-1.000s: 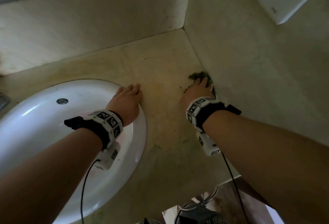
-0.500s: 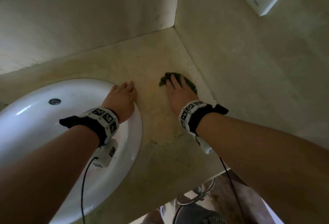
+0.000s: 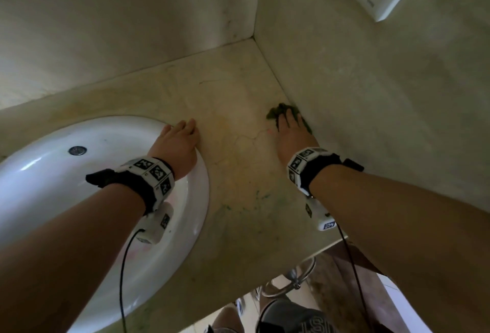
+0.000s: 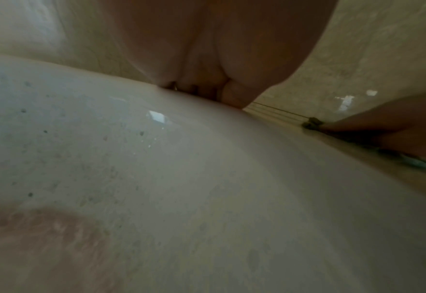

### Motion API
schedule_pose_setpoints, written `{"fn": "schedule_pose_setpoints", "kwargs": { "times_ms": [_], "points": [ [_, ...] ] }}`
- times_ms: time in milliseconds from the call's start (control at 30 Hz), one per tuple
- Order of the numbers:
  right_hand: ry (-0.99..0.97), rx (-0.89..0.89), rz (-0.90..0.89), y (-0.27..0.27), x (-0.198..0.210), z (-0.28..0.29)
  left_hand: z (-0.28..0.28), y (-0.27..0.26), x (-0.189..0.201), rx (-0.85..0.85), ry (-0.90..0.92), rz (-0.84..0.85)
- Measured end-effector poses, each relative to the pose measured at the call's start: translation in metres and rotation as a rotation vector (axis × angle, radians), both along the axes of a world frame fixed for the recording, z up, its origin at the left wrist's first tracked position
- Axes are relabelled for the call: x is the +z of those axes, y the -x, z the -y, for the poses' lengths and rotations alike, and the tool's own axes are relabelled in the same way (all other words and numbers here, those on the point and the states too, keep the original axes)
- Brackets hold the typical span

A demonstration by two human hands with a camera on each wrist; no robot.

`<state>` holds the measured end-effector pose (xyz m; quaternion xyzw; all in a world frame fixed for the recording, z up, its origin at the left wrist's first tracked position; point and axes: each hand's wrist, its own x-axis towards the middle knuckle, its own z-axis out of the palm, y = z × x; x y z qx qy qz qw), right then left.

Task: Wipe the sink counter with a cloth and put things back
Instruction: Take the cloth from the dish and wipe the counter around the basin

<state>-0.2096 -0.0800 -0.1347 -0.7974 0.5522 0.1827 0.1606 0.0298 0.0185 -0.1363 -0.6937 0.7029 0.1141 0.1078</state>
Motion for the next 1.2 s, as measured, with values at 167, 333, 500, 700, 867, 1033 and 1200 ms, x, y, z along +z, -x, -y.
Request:
{"fn": "schedule_pose_setpoints", "kwargs": {
  "times_ms": [167,333,500,700,867,1033,1200],
  "points": [
    [-0.029,-0.008,-0.012,0.039,0.002,-0.04,-0.001,0.004,0.002,-0.009,-0.005,0.018],
    [-0.04,-0.047,-0.028,0.077,0.006,-0.084,-0.006,0.014,0.007,-0.03,-0.049,-0.042],
    [-0.069,-0.081,-0.003,0.093,0.012,-0.106,-0.016,0.038,0.006,-0.143,-0.076,0.015],
    [0.105,0.053,0.225,0.036,0.011,-0.075,-0.015,0.036,0.005,-0.165,-0.097,-0.002],
    [0.022,0.133,0.149,-0.009,0.006,-0.019,-0.017,0.037,0.003,-0.135,-0.095,-0.014],
    [-0.001,0.213,-0.109,-0.018,0.013,0.021,-0.017,0.037,-0.001,-0.107,-0.109,-0.021],
    [-0.055,0.116,-0.04,-0.028,0.019,0.038,-0.018,0.037,0.002,-0.084,-0.106,-0.046]
  ]
}}
